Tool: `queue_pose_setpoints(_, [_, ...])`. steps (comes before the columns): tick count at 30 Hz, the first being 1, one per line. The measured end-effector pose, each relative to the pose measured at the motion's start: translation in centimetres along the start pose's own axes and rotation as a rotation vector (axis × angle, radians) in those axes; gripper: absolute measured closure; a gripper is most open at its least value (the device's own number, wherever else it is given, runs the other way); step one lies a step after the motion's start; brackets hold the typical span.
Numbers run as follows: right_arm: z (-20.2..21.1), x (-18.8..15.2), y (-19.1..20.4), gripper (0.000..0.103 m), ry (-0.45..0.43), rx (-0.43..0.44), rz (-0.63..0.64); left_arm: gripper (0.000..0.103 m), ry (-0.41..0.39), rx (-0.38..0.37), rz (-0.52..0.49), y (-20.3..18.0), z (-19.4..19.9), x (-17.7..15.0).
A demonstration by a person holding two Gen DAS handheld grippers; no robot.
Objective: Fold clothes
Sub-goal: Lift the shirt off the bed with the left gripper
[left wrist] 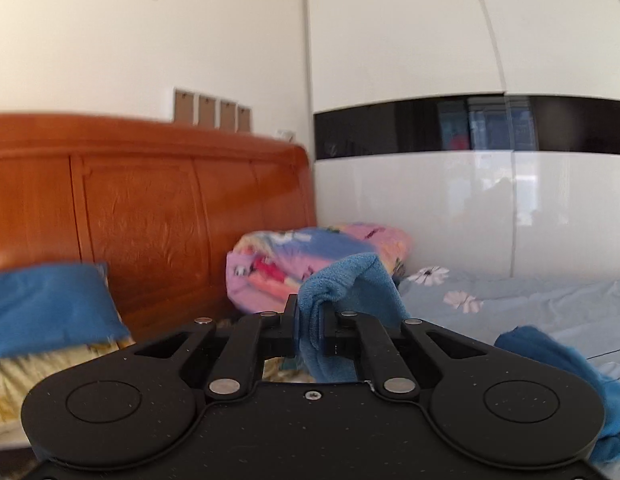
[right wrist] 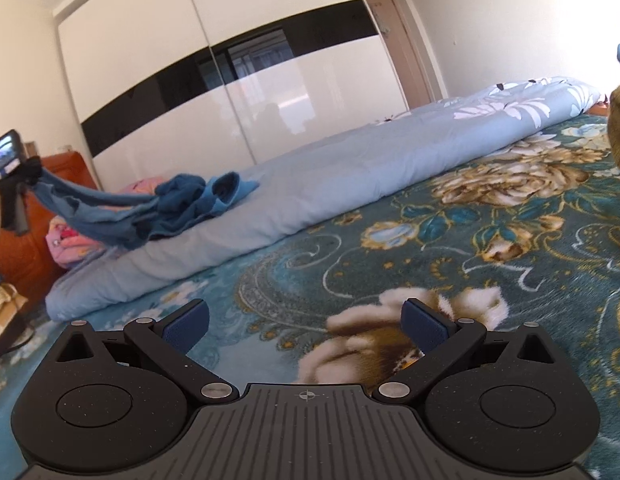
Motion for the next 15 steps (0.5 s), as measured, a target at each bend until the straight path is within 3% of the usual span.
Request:
queue_pose_setpoints(6, [3.8,4.3,2.9,0.000,-0.082,0.046,0.016,0.097,-0.104,-0.107,0.015,5.1,7.8,10.5])
queue_pose_setpoints(12, [9.4,9.4,7.8,0.000,-0.191,0.115,0.064,0.097,-0.194,-0.293,0.055,10.2,17.9,19.8])
queue_pose_setpoints(15, [12.4,11.3,10.6,0.000,-0.240,0.154,0.095,0.097,-0.247,-0.412,0.072,12.8,24.8,22.7])
Point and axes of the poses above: each gripper's, at about its wrist camera, not at the fingertips, and z roughly against the way its jaws point, y to its left, x to its top, the point moved 9 cm from there along -z, roughly the way its jaws point, and after that the axes turned 7 degrees about -y, right-handed, at the moved point
